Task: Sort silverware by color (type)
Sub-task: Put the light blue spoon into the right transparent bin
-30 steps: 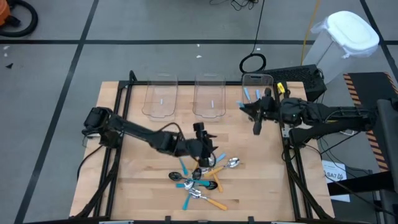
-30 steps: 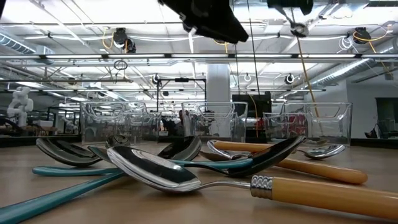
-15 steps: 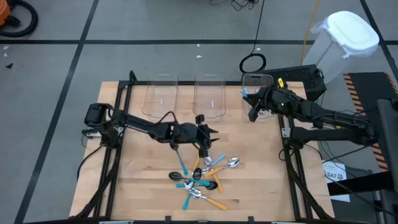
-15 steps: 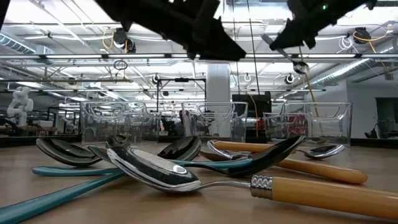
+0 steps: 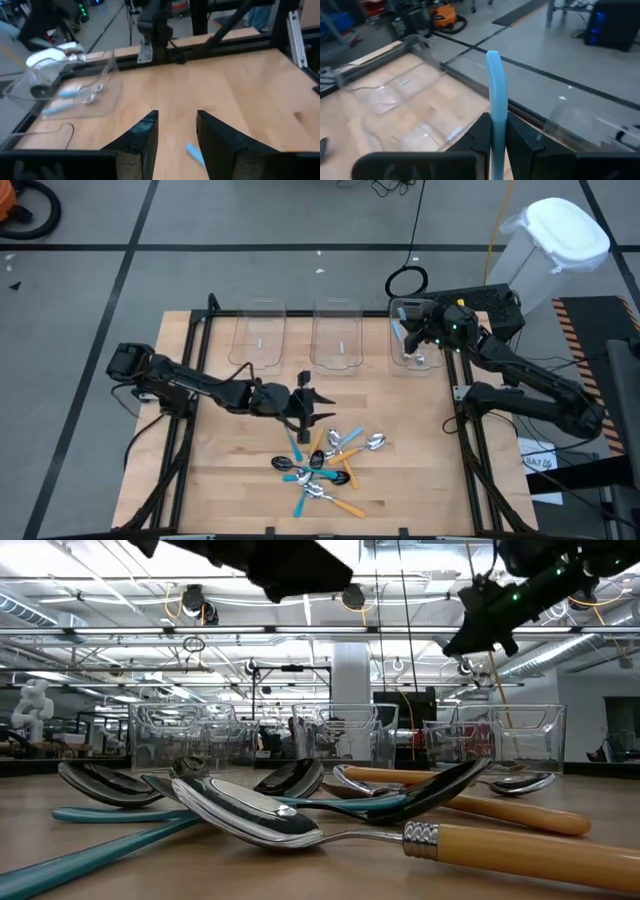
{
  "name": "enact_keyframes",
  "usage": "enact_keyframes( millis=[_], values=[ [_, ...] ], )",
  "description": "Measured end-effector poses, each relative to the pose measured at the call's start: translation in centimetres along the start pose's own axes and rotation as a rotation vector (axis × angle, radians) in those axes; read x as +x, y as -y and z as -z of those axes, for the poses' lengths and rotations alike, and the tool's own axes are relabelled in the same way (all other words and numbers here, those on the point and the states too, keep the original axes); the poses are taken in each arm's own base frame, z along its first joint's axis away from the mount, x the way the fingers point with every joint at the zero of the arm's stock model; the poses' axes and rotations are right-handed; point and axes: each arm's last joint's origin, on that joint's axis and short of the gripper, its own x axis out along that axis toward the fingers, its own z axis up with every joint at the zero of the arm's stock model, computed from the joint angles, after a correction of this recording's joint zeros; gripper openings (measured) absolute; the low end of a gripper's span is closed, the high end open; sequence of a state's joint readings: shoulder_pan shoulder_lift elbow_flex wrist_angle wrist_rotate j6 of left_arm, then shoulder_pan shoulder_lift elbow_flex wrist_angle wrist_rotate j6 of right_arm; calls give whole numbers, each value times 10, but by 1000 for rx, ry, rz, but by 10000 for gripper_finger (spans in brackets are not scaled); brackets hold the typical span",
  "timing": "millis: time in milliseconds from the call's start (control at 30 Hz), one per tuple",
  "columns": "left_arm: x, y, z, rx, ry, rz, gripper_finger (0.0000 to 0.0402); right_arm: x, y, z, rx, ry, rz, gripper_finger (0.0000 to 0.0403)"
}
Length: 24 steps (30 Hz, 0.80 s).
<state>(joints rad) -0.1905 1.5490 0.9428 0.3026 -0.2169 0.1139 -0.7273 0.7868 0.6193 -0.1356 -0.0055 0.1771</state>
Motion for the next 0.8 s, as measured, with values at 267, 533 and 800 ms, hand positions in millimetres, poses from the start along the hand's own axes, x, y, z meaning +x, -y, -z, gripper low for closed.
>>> enact_keyframes(
  millis=[267, 533, 800],
  values=[
    [15, 20, 8, -36, 78, 107, 133, 7, 19, 20, 56, -16, 73, 33],
    [19, 25, 12, -32, 91, 119, 133, 11, 31, 26, 82, -40, 125, 34],
    [19, 25, 13, -29, 78, 123, 134, 34, 37, 36, 92, -121, 143, 34]
  ],
)
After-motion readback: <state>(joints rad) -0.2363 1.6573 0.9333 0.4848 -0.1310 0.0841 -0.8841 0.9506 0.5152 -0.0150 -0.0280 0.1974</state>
